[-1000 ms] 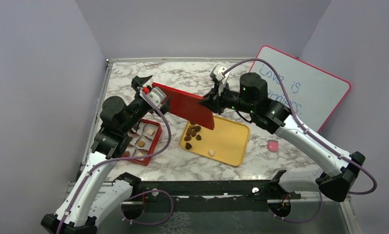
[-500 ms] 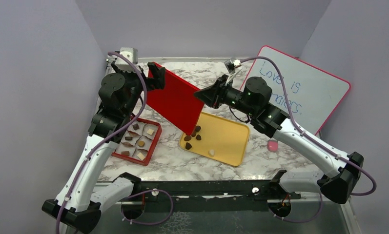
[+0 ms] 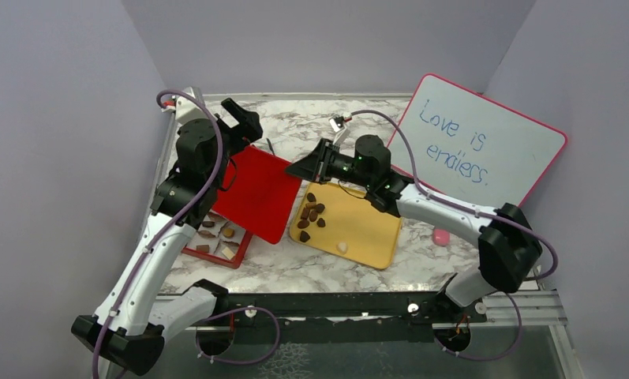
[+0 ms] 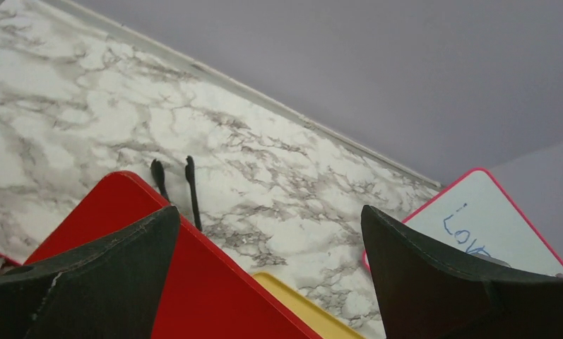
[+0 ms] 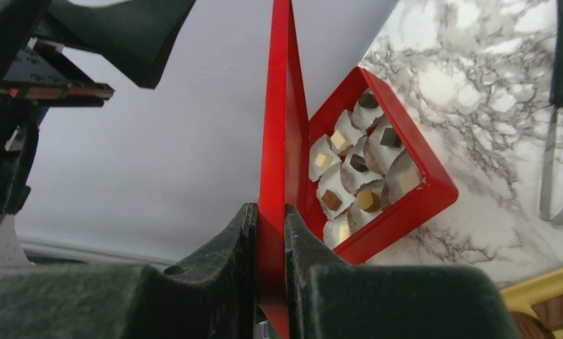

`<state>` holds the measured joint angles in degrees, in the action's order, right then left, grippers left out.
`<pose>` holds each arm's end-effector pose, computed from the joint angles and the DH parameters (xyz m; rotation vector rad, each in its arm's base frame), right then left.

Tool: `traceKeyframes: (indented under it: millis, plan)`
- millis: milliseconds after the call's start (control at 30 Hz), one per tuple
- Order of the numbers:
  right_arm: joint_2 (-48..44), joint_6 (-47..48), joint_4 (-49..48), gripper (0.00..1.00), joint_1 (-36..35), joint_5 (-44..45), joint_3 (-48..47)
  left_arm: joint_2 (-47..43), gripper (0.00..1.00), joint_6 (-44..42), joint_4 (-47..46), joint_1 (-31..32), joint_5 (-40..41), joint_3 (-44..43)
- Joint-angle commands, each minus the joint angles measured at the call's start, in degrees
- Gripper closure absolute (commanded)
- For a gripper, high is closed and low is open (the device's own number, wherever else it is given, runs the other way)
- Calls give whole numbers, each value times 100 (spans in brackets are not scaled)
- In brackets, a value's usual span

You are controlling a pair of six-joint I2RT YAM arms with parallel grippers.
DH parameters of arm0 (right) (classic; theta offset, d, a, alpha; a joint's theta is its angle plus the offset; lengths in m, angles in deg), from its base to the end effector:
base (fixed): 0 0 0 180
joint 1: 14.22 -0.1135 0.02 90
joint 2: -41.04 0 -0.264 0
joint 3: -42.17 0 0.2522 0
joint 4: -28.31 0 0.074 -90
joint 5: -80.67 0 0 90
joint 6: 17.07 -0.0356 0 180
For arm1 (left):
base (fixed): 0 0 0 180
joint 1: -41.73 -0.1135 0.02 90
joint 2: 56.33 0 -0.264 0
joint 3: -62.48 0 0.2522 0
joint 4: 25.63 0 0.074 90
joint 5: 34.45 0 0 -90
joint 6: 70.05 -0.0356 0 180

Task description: Pack the chocolate

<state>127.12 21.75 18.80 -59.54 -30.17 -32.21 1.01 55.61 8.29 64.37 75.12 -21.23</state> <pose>0.2414 0.2621 0.3216 -0.2299 1.8436 1.5377 0.1985 -0.0699 0.4336 -0.4474 1.6577 -0.4689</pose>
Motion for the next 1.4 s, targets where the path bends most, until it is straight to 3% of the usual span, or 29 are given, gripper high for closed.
traceKeyframes:
  millis: [0, 100, 300, 433, 600, 900, 1367]
  plan:
    - [465, -833, -1334, 99, -15, -637, -96, -215, 1, 725, 334, 13, 1119, 288]
    - [910, -1129, -1728, 99, -73, -880, -207, -147, 1, 916, 664, 13, 1679, 308]
    - [1747, -1675, -2348, 99, -313, -1149, -584, 239, 1, 925, 897, 2, 2062, 149]
    - [2269, -1823, -2357, 99, -490, -1264, -1037, 545, 1, 1035, 1161, -148, 2454, -84]
    - [2887, -2228, -2725, 99, -662, -1280, -1400, 705, 1, 1134, 1615, -763, 2196, -305]
    - [3740, -2481, -2714, 99, -797, -1161, -2125, 844, 1, 1199, 1668, -1738, 1621, 111]
    - [4411, -2492, -2698, 99, -794, -817, -2443, 904, 1, 1338, 1669, -2174, 1327, 586]
